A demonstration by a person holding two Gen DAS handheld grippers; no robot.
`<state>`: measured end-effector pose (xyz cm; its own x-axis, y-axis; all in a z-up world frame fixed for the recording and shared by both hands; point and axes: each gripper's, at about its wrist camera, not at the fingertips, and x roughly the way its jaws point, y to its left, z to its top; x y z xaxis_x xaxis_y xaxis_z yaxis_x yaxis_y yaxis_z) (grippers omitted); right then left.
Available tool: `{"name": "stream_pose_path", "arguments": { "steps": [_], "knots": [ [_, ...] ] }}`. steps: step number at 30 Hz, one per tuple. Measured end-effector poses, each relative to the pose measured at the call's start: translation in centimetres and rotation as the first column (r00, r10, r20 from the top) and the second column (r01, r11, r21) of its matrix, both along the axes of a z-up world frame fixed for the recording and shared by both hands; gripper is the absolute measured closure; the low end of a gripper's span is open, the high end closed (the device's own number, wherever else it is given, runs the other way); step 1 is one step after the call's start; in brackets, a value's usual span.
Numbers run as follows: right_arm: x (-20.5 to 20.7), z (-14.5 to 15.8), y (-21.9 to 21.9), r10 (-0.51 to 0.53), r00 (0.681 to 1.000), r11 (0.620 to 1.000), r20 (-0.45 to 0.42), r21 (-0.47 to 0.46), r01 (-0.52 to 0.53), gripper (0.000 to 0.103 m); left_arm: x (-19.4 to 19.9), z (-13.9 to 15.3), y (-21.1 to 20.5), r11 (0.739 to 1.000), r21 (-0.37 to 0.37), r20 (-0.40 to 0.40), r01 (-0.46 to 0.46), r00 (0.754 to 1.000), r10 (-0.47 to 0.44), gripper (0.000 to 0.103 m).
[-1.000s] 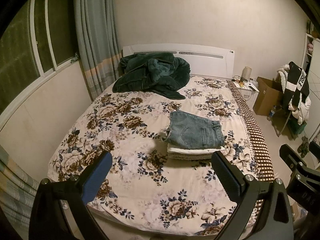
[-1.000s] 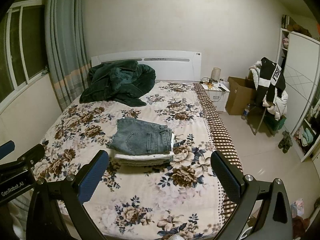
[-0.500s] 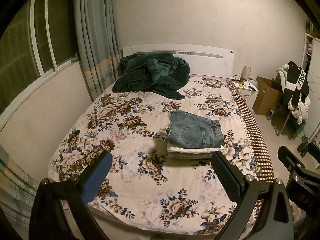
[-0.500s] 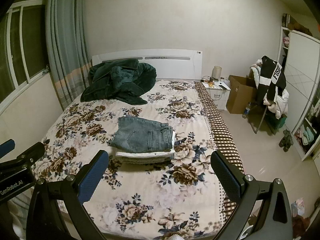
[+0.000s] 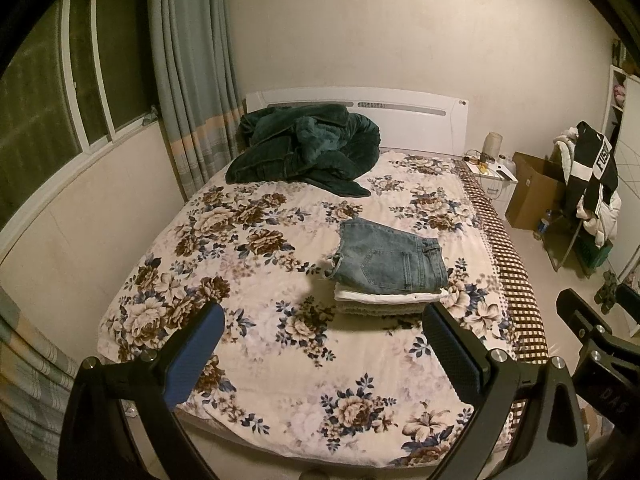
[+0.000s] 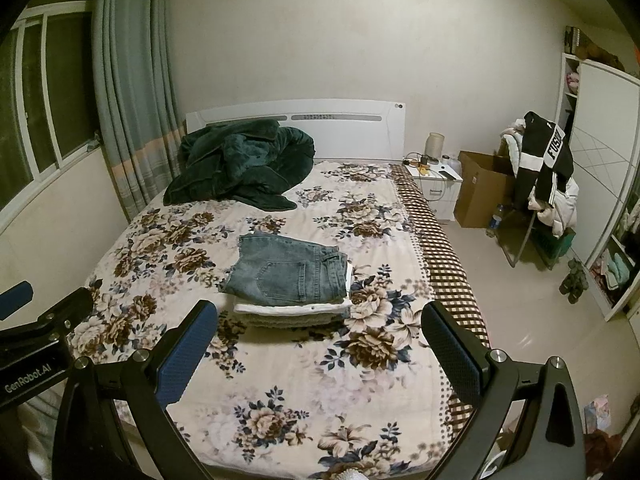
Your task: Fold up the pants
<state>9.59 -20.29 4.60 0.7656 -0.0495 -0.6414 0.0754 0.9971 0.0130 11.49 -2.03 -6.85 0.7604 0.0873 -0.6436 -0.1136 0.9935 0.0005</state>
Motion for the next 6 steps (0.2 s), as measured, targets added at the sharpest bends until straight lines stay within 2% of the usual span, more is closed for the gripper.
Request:
{"name": "stream_pose_path", "arguments": {
  "steps": [6],
  "knots": [
    [-0.04,0.0,-0.06,-0.001,1.0,1.0,0.002,0.001,0.001,0.0,-0.46,0.11,0.0,1.0,0.003,0.01,-0.002,1.0,0.002,0.002]
  ]
}}
